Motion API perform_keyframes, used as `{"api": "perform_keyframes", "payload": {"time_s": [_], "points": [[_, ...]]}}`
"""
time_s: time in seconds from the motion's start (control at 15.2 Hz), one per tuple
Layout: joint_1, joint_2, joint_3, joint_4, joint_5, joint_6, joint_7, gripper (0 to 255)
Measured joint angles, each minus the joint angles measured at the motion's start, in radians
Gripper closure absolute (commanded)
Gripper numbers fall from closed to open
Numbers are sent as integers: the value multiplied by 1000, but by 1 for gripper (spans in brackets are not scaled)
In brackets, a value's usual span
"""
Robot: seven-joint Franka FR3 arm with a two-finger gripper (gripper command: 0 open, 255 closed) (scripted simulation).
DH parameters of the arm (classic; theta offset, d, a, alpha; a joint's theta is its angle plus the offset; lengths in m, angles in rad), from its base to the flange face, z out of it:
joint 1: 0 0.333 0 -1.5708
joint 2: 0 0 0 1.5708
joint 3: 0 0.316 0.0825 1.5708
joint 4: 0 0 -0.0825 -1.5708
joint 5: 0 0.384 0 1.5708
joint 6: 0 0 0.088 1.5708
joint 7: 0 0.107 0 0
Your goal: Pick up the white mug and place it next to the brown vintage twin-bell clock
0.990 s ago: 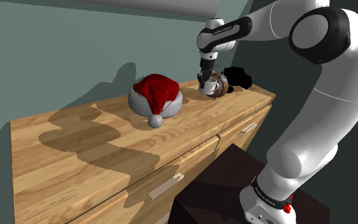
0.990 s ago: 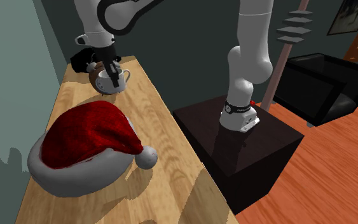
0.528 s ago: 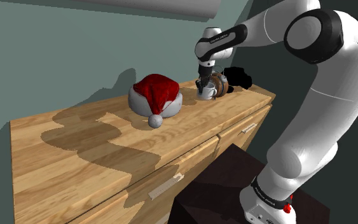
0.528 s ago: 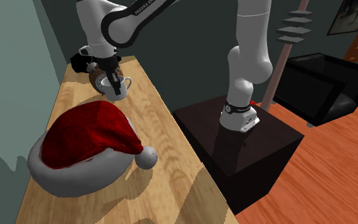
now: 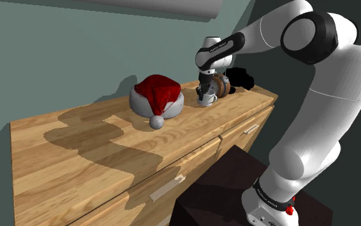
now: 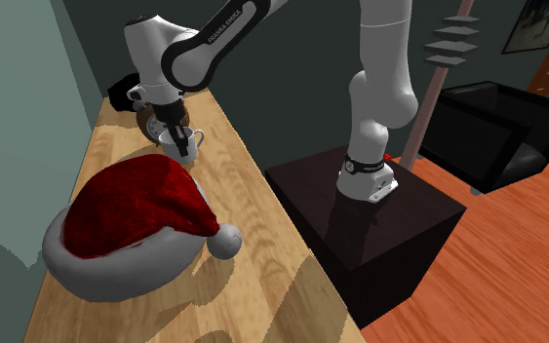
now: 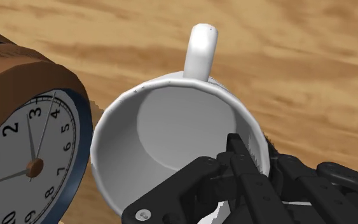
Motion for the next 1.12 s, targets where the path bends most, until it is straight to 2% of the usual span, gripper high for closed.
{"api": "perform_keyframes", "payload": {"time_s": [0.4,0.46,0.86,1.12], "points": [[0,3,0,-2,0,5,0,255],[0,3,0,-2,0,5,0,0],[0,3,0,-2,0,6,0,0],[3,-30,2,53,3,-81,-2,0]]}}
